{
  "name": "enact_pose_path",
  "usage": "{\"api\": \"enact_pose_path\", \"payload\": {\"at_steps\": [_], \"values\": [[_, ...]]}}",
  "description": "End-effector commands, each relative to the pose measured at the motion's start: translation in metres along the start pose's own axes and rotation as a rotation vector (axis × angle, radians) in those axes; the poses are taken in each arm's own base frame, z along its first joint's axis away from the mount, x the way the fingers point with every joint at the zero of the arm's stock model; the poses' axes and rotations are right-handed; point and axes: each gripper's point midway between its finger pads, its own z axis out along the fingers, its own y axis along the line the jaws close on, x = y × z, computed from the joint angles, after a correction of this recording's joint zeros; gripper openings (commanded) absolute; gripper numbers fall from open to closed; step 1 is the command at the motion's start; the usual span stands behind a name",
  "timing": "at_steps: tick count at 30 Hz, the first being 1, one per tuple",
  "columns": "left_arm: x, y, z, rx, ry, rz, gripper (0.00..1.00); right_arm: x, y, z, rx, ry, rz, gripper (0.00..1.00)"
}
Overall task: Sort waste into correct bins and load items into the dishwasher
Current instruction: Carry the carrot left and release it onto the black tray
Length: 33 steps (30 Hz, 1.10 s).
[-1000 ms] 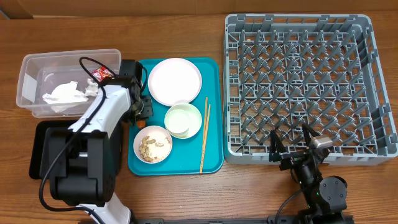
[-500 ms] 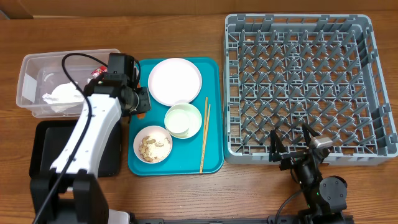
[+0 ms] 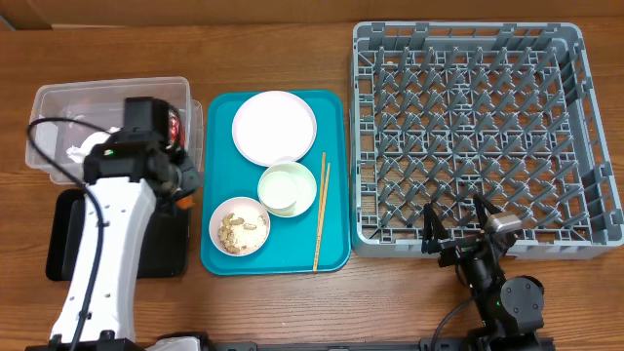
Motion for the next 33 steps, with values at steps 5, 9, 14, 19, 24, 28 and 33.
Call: {"api": "enact_pose_path", "payload": {"at_steps": [5, 9, 14, 19, 24, 28, 33], "values": [[-0.019, 0.05, 0.0, -0.067, -0.039, -0.242, 0.04, 0.001, 0.0, 0.0, -0.005, -0.006, -0.004, 1.0], [-0.021, 0.071, 0.008, -0.088, -0.041, -0.341, 0.04, 0.001, 0.0, 0.0, -0.005, -0.006, -0.004, 1.0], [-0.021, 0.089, 0.029, -0.099, -0.06, -0.456, 0.04, 0.001, 0.0, 0.0, -0.005, -0.006, -0.004, 1.0], [-0.011, 0.107, 0.052, -0.119, -0.048, -0.559, 0.04, 0.001, 0.0, 0.0, -0.005, -0.006, -0.004, 1.0], [-0.002, 0.121, 0.071, -0.125, -0.055, -0.682, 0.04, 0.001, 0.0, 0.0, -0.005, -0.006, -0.004, 1.0], [0.002, 0.121, 0.087, -0.069, -0.057, -0.749, 0.04, 0.001, 0.0, 0.0, -0.005, -0.006, -0.004, 1.0], [0.006, 0.114, 0.104, 0.005, -0.072, -0.832, 0.06, 0.001, 0.0, 0.0, -0.005, -0.006, -0.004, 1.0]]}}
